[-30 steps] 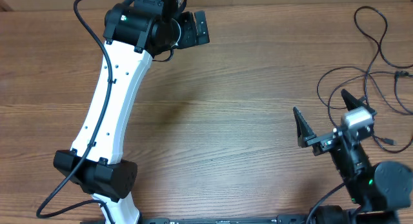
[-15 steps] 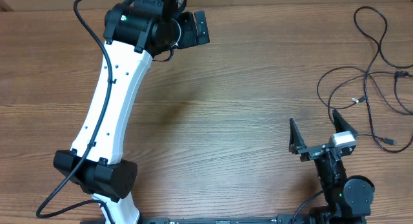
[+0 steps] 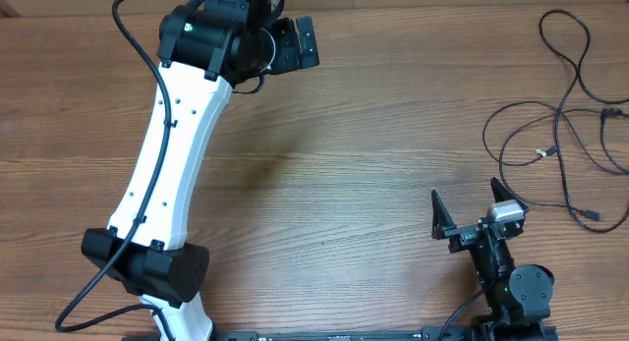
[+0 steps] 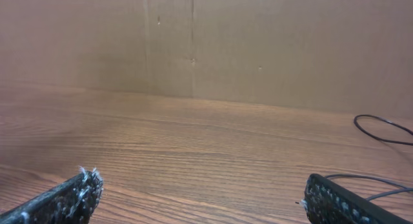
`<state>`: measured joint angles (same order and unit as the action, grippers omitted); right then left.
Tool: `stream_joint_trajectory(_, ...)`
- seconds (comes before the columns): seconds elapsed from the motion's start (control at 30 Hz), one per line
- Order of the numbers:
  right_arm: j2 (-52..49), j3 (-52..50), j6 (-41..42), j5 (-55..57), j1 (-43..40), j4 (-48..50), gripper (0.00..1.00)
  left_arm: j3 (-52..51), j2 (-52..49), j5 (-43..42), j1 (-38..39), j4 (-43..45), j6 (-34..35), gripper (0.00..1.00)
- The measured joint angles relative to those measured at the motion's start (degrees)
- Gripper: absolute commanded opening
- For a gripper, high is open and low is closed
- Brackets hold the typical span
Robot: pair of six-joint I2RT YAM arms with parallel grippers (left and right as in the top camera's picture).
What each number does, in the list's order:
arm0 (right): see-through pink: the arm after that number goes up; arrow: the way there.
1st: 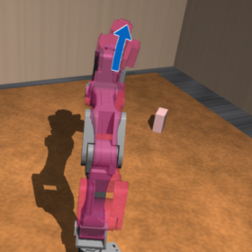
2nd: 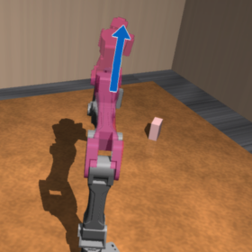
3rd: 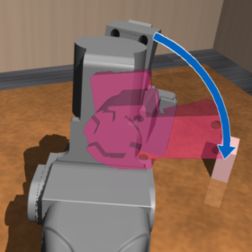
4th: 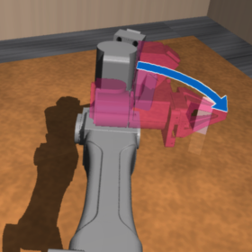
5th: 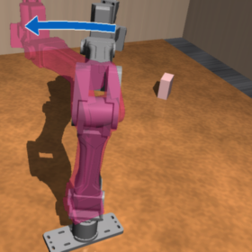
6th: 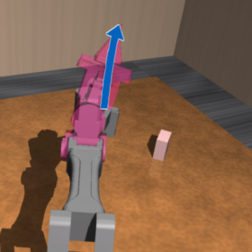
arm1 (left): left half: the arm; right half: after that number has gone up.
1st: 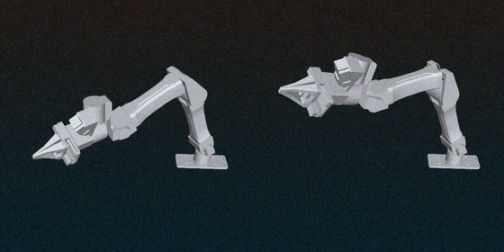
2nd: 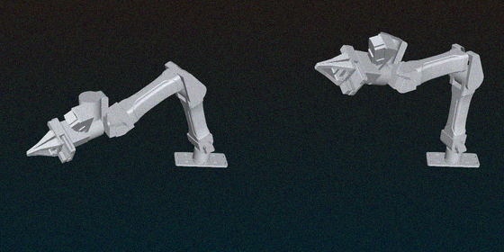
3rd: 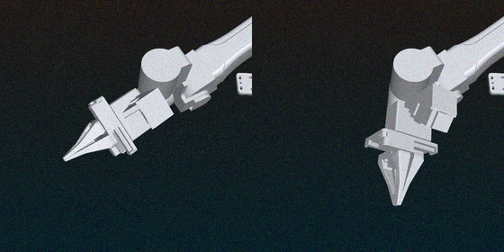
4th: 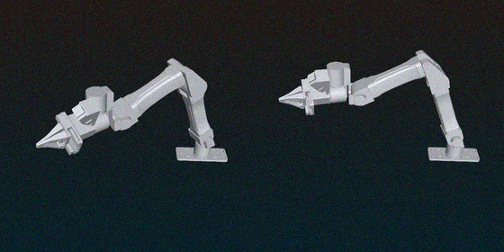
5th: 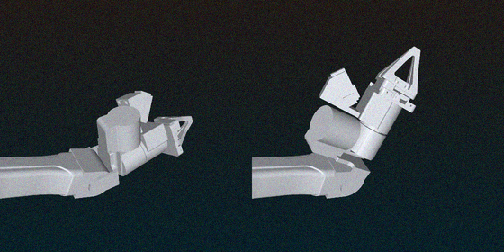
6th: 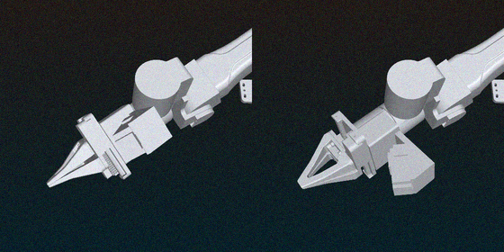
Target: Untangle cables
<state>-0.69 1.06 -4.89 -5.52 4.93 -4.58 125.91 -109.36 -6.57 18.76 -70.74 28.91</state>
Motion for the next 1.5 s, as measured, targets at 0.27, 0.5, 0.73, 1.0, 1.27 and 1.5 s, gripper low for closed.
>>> stream_joint_trajectory(0.27, 0.0, 0.0, 0.2, 0.0, 0.0, 0.0, 1.0, 0.0, 0.0, 0.0, 0.0, 0.0, 0.0, 0.99)
stream_joint_trajectory(0.5, 0.0, 0.0, 0.2, 0.0, 0.0, 0.0, 1.0, 0.0, 0.0, 0.0, 0.0, 0.0, 0.0, 1.0)
stream_joint_trajectory(0.73, 0.0, 0.0, 0.2, 0.0, 0.0, 0.0, 1.0, 0.0, 0.0, 0.2, 0.0, 0.0, 0.0, 1.0)
stream_joint_trajectory(1.0, 0.0, 0.0, 0.2, 0.0, 0.0, 0.0, 1.0, -2.2, 2.5, 3.9, 0.0, 1.0, -4.0, 1.0)
stream_joint_trajectory(1.27, 0.0, 0.0, 0.2, 0.0, 0.0, 0.0, 1.0, -22.3, 22.4, -1.2, -4.3, 17.8, -17.7, 1.0)
stream_joint_trajectory(1.5, 0.0, 0.0, 0.2, -0.1, 0.0, 0.1, 1.0, -49.5, 43.1, -7.7, -10.3, 36.7, -25.9, 1.0)
